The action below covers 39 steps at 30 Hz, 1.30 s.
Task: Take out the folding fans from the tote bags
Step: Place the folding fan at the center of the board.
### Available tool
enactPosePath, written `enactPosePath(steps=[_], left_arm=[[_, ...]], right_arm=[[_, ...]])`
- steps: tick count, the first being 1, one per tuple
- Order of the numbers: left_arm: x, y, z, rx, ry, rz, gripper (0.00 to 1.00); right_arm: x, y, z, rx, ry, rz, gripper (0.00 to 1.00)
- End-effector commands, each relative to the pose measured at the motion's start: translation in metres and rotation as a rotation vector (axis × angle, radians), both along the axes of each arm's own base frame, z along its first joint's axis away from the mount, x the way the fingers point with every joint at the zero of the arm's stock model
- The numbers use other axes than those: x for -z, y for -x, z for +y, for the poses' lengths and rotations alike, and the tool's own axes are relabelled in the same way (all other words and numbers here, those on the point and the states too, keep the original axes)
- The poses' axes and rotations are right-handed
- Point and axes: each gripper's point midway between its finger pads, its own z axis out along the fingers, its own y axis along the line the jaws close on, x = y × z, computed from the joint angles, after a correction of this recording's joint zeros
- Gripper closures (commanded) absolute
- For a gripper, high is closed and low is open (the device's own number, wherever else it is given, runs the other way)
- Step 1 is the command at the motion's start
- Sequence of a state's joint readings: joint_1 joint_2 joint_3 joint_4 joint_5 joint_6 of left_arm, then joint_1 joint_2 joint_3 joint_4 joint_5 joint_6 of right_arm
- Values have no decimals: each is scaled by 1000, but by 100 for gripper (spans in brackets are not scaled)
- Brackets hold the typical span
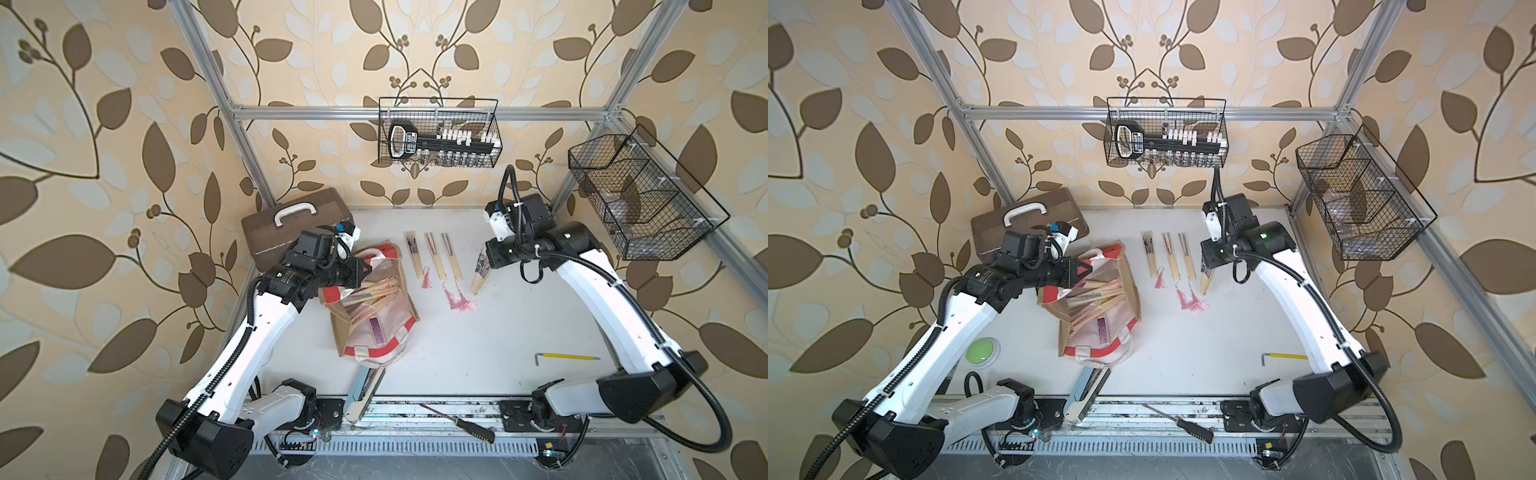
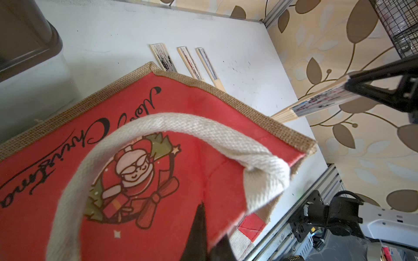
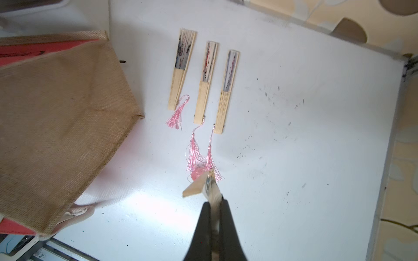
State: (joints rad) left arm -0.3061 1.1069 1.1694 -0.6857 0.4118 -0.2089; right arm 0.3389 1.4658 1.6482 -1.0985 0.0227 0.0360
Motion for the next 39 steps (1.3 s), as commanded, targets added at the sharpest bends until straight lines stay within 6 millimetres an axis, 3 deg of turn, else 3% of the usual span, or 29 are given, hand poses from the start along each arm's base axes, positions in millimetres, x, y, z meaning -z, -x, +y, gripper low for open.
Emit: enactPosePath(steps=[1, 4, 9, 14, 20, 32, 39], left_arm=[[-19, -1, -1, 5, 24, -52, 100], [-19, -1, -1, 6, 25, -52, 100], [-18, -1, -2, 7, 25, -50, 100], [-16, -2, -2, 9, 26, -42, 100], [-17, -2, -2, 9, 27, -47, 100], [-16, -2, -3, 13, 32, -42, 100], [-15, -2, -5, 18, 36, -37, 100]], right_arm=[[-11, 1, -1, -36, 0, 29, 98], [-5, -9, -7, -21, 29, 59, 98], [23, -22, -8, -25, 46, 145, 98], [32, -40, -9, -34, 20, 174, 97], [66, -58, -15, -17, 22, 274, 96], [99, -99, -15, -3, 49, 329, 94], [120, -137, -12, 3, 43, 310, 93]])
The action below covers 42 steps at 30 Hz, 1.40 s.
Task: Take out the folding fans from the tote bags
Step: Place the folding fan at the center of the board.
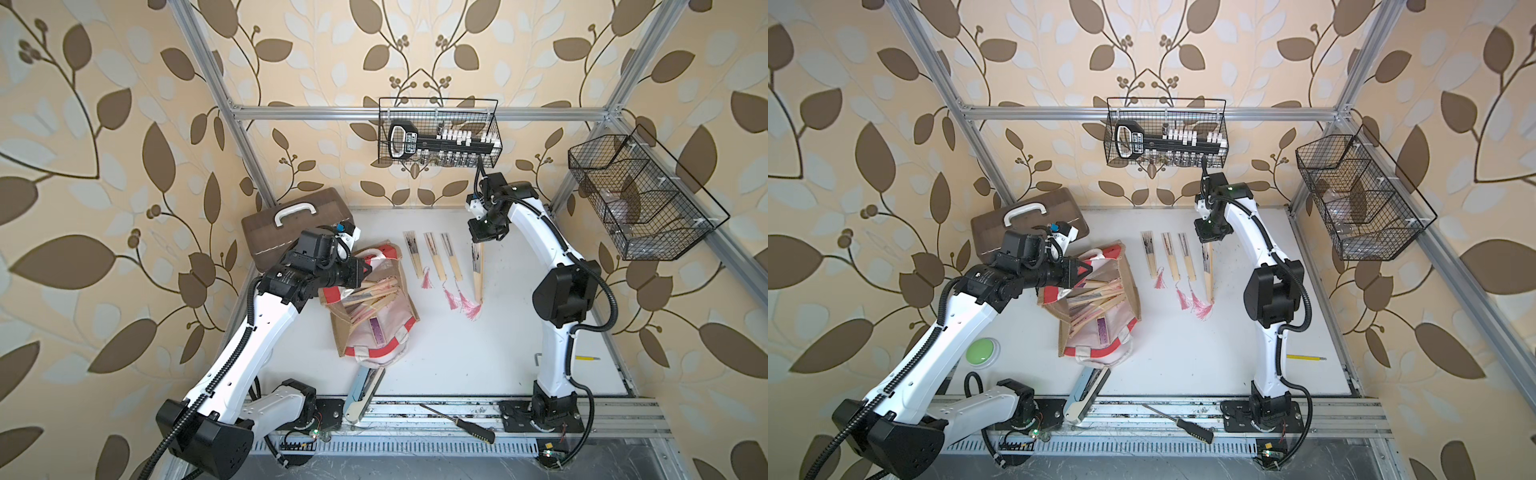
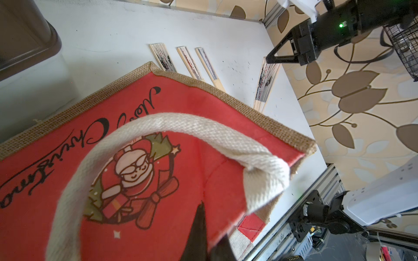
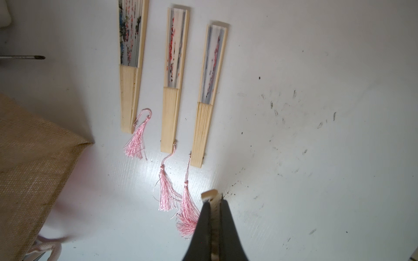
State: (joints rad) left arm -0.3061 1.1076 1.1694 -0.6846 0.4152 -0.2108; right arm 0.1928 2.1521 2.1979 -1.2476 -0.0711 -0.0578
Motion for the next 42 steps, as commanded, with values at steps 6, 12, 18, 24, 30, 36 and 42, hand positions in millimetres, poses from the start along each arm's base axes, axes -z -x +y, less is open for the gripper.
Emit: enactPosePath(steps=[6, 12, 18, 24, 30, 36, 42], left_arm=[[-13, -1, -7, 26, 25, -33, 100], [-12, 0, -10, 35, 24, -30, 100], [-11, 0, -10, 36, 21, -29, 100], [-11, 0, -11, 37, 21, -26, 100], [-13, 1, -10, 33, 19, -32, 100], [-12, 1, -10, 35, 19, -34, 100], [-15, 3, -9, 34, 20, -43, 100]], right_arm=[[46, -33, -2, -14, 19, 28, 92], [75, -56, -10, 10, 26, 10, 92], [88, -70, -18, 17, 23, -17, 91], [74, -68, -25, 79, -10, -44, 75], [49, -29, -27, 253, -59, -114, 54], [18, 29, -10, 413, -121, -291, 40], [43, 80, 7, 644, -160, -339, 36]])
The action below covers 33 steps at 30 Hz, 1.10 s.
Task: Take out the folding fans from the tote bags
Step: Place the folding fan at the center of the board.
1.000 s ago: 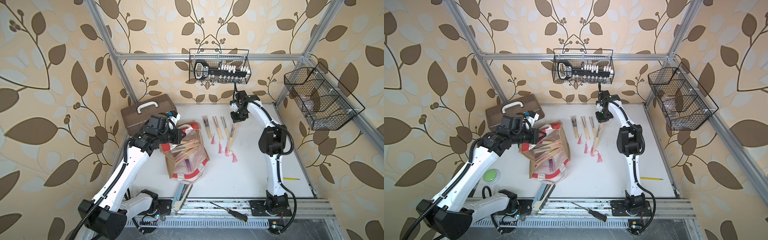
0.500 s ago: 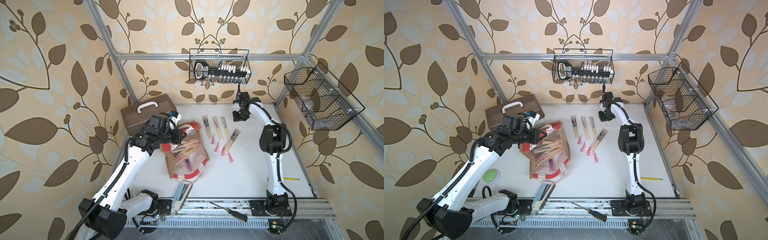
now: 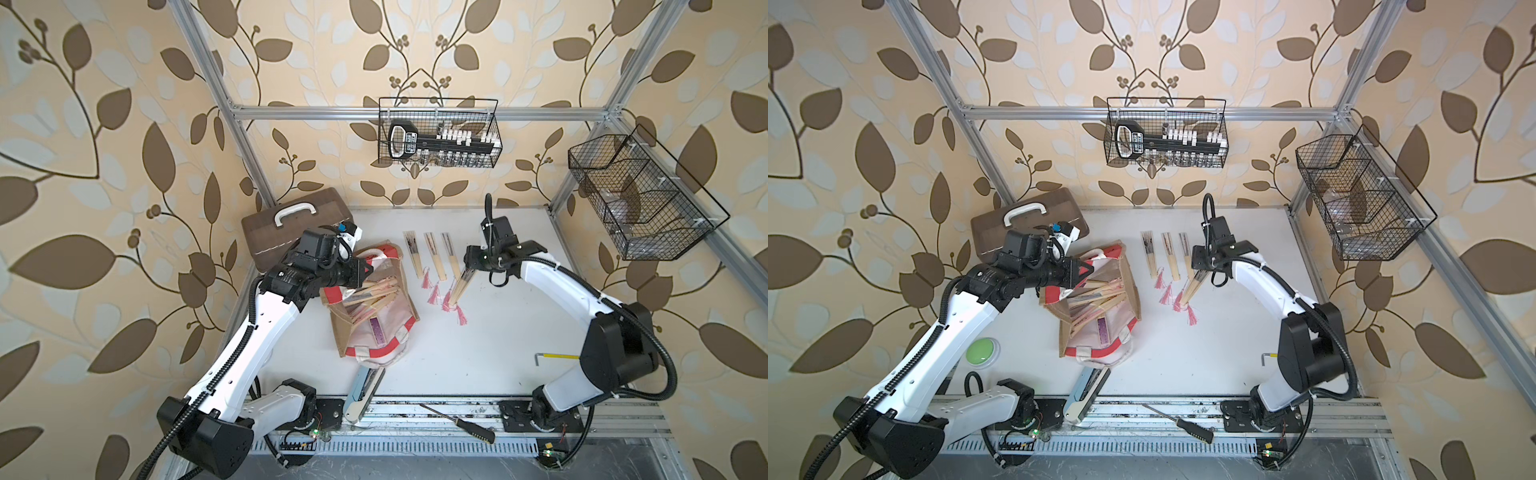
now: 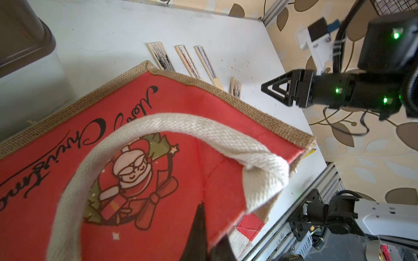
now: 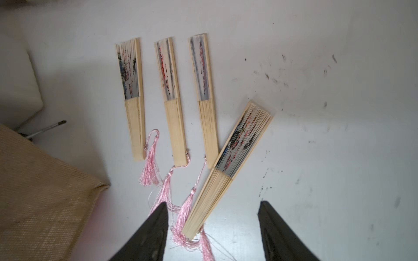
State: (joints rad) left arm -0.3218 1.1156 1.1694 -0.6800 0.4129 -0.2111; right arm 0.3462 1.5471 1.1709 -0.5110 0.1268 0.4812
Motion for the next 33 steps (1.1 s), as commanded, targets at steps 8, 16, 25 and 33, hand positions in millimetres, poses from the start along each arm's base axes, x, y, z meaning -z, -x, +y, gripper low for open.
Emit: enactPosePath(steps=[8, 16, 25, 33], left_arm=[[-20, 4, -4, 22, 23, -59, 100], [-21, 5, -3, 19, 23, -64, 100], [-22, 6, -3, 19, 22, -67, 100], [-22, 5, -3, 19, 21, -67, 100]], right_arm=[[54, 10, 5, 356, -25, 49, 35], [92, 1, 28, 369, -71, 134, 34], [112, 2, 23, 401, -65, 158, 38], [123, 2, 21, 417, -87, 171, 47]])
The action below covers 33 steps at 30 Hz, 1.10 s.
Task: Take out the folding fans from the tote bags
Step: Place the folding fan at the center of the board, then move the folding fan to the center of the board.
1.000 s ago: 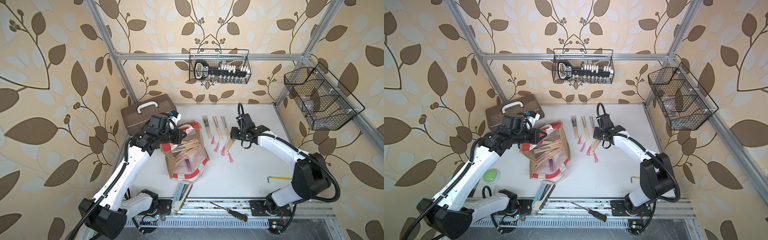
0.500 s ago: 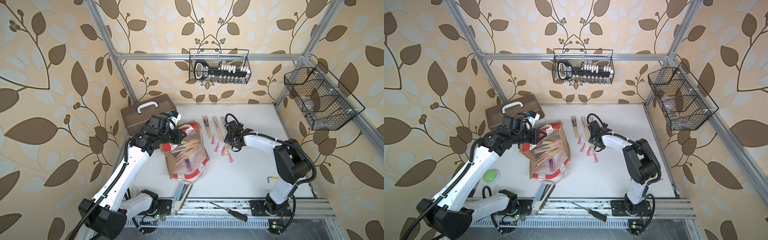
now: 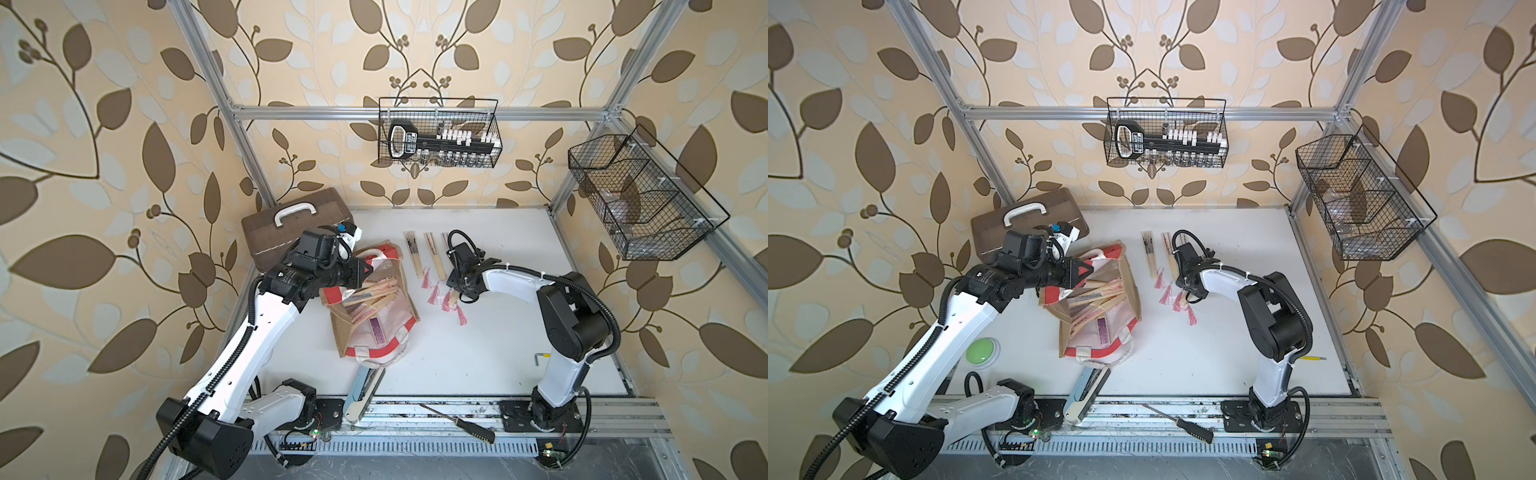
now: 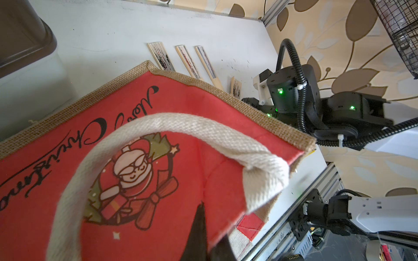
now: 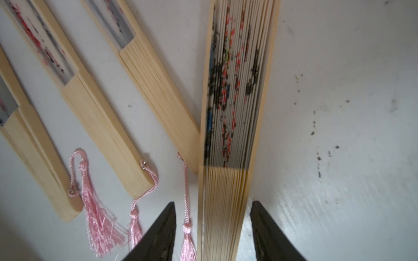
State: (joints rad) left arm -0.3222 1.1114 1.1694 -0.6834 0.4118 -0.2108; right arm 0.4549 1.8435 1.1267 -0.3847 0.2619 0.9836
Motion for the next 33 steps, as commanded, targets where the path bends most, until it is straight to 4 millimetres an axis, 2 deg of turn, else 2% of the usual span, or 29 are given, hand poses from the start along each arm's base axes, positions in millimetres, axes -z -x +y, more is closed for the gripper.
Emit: enactPosePath(steps=[1, 18, 27, 33], left_arm=[[-22, 4, -3, 19, 22, -66, 100], [-22, 5, -4, 25, 24, -67, 100], [-22, 6, -4, 26, 26, -67, 100], [-22, 6, -5, 27, 26, -67, 100]], right_arm=[[11, 1, -2, 32, -11, 19, 48], [30, 8, -5, 41, -19, 54, 58], [30, 11, -7, 33, -13, 60, 66], [22, 11, -6, 21, -18, 47, 69]])
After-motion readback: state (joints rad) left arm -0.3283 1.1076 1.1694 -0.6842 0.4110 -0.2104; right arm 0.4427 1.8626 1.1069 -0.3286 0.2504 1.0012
